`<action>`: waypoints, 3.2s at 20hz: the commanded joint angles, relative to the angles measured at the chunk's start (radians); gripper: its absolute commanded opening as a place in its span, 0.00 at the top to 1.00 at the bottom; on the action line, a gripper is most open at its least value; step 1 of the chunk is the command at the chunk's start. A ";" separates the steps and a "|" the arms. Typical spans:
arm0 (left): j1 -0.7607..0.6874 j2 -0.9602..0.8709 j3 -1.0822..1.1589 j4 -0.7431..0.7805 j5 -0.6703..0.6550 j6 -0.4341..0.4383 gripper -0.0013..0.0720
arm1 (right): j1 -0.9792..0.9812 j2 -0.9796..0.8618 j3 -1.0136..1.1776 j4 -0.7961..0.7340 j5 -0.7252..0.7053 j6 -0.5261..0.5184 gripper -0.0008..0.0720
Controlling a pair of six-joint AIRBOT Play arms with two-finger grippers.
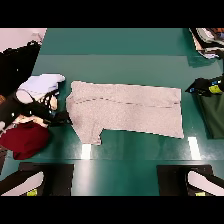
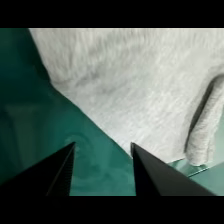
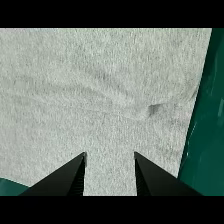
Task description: Fold the shirts.
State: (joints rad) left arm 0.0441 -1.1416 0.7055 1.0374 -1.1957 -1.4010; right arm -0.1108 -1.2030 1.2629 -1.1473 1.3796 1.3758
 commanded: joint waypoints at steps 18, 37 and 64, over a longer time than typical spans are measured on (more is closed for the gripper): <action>-0.001 0.065 -0.108 -0.279 0.179 0.085 0.95 | -0.071 0.074 -0.116 -0.010 0.111 -0.001 0.50; -0.001 0.130 -0.088 -0.242 0.114 0.095 0.95 | -0.264 0.035 -0.662 0.071 -0.096 -0.133 0.90; 0.000 0.083 0.078 0.017 0.250 -0.069 0.95 | 0.147 -0.229 0.030 -0.048 -0.026 -0.003 0.98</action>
State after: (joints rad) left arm 0.0433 -0.9710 0.7811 1.0492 -1.0977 -1.4635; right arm 0.0082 -1.2858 1.1717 -1.2030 1.3605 1.3701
